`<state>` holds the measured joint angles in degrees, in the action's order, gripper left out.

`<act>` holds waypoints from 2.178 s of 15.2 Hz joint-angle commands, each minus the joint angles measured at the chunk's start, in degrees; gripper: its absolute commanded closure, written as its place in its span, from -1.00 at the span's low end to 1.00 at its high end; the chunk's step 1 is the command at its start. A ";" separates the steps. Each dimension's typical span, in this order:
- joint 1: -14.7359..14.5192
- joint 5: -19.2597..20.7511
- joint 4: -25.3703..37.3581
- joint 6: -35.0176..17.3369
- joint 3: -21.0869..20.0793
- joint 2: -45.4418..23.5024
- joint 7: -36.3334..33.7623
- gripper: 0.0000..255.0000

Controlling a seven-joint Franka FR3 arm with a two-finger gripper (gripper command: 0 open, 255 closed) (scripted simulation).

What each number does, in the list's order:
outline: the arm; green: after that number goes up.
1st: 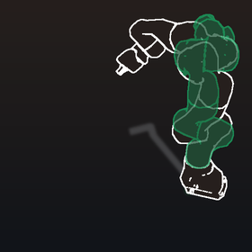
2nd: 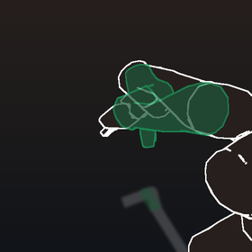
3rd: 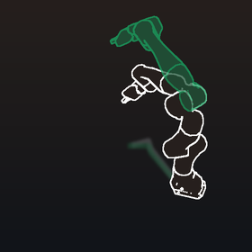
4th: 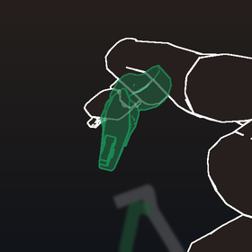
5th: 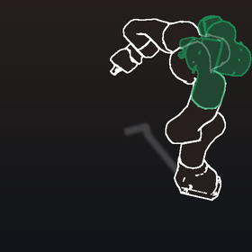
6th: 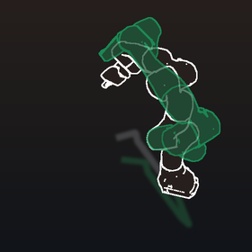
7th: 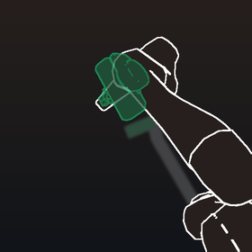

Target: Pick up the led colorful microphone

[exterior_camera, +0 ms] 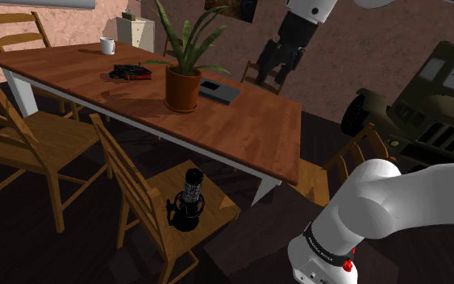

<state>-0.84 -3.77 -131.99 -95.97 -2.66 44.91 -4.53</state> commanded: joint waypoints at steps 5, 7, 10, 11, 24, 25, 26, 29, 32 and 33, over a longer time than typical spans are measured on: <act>-0.42 -0.96 -5.98 -7.66 -1.08 -1.90 -0.57 -1.00; -0.66 -1.46 -8.57 -11.61 -1.65 -3.37 -0.84 -1.00; -1.02 -2.23 -11.92 -17.72 -2.55 -6.28 -1.21 -1.00; -1.14 -2.48 -12.88 -19.80 -2.86 -7.44 -1.33 -1.00; -2.55 -4.72 -17.95 -47.60 -6.88 -30.76 -3.06 -1.00; -2.59 -4.69 -17.73 -49.65 -7.17 -33.08 -3.27 -1.00; -2.64 -4.60 -17.42 -51.66 -7.45 -35.44 -3.51 -1.00; -2.78 -3.86 -15.98 -57.37 -8.13 -42.74 -4.48 -1.00; -3.05 -2.48 -13.97 -62.20 -8.41 -49.73 -5.81 -1.00; -3.10 -2.32 -14.01 -63.04 -8.35 -50.54 -5.88 -1.00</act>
<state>-3.92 -6.41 -146.57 -158.06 -11.06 -4.15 -10.24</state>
